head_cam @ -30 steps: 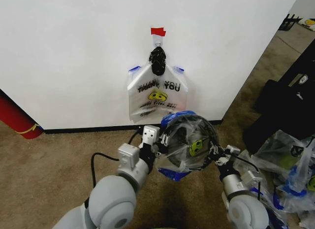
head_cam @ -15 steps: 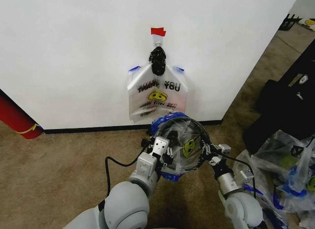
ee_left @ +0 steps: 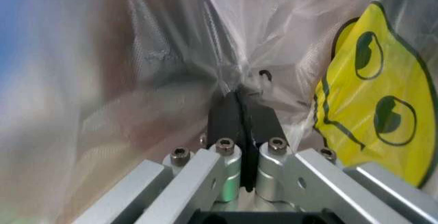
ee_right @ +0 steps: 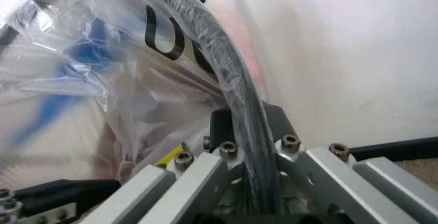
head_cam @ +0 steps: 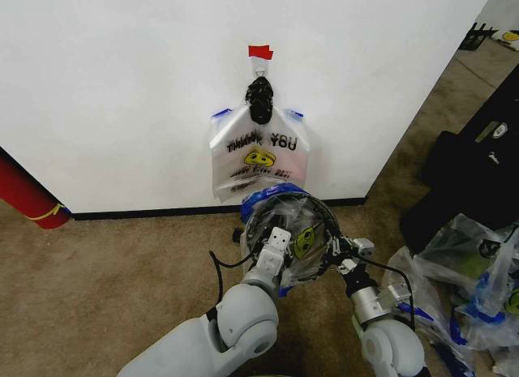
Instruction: Pick up the garbage bag from the wall and place it over the trash bin.
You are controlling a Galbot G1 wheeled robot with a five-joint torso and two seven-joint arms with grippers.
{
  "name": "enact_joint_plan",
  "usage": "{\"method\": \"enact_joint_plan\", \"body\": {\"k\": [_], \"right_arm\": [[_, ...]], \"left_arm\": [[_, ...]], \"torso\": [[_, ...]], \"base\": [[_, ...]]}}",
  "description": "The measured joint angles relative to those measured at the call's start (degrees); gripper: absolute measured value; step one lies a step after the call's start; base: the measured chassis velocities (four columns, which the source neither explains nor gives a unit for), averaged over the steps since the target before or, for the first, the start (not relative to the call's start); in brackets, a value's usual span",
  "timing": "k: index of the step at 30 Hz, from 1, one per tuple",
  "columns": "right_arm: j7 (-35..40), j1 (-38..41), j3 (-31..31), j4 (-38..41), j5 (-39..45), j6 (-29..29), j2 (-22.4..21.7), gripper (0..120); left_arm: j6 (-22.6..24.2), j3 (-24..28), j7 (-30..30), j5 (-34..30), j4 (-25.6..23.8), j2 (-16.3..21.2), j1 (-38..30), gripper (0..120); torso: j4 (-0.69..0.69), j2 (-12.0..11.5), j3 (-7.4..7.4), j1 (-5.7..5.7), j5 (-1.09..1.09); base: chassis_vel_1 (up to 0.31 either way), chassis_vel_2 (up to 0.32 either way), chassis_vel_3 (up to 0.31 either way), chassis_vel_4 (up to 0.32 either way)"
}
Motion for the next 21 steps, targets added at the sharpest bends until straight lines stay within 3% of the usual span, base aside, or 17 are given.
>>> {"method": "enact_joint_plan", "body": {"k": [21], "right_arm": [[-0.42, -2.16, -1.67, 0.16, -1.21, 2.46, 2.43, 0]], "left_arm": [[-4.37, 0.43, 2.54, 13.34, 12.26, -4.77, -2.86, 0]], "torso": [[-0.01, 0.00, -0.01, 0.00, -0.01]], "base": [[0.000, 0.000, 0.000, 0.000]]}}
